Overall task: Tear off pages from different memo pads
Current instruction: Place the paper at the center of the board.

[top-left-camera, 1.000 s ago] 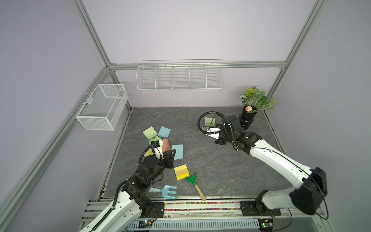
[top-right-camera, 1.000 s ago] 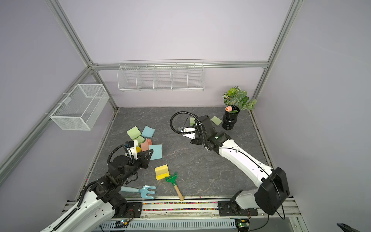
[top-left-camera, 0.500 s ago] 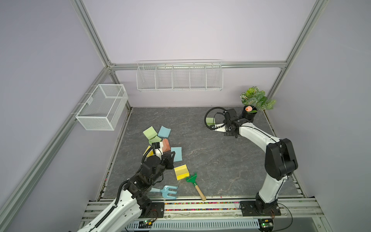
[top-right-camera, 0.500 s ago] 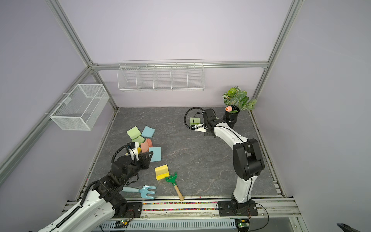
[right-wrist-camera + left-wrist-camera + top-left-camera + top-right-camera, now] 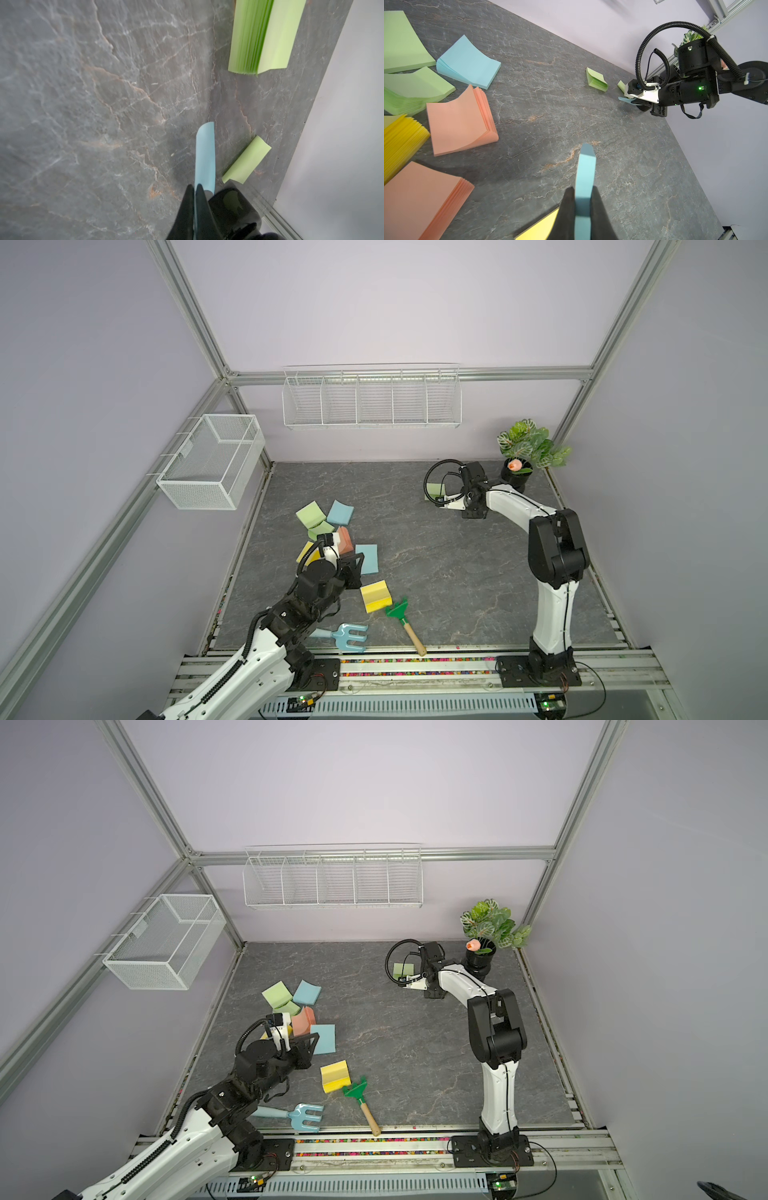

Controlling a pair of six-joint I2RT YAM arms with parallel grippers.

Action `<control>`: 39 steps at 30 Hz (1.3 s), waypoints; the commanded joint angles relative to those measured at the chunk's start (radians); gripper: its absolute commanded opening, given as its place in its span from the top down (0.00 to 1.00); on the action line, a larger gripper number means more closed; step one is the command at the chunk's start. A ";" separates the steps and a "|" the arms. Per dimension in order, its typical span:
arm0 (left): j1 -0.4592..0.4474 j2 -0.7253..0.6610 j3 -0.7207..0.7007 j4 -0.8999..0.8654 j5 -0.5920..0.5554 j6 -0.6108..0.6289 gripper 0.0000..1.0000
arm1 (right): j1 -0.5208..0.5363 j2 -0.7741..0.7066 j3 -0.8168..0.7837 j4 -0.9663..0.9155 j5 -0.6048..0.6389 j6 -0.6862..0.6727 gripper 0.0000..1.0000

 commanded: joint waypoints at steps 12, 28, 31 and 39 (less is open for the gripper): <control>0.003 0.008 0.005 0.013 -0.017 -0.009 0.89 | -0.002 -0.012 0.073 -0.232 -0.170 0.106 0.45; 0.003 0.034 0.014 0.029 0.011 -0.001 0.88 | -0.003 -0.163 0.014 0.046 -0.001 0.727 0.78; 0.003 0.034 0.010 0.028 -0.003 0.001 0.89 | -0.002 -0.123 -0.029 0.092 0.059 0.779 0.78; 0.003 0.051 0.017 0.060 0.040 -0.033 0.89 | -0.003 -0.031 -0.088 0.098 0.070 0.822 0.76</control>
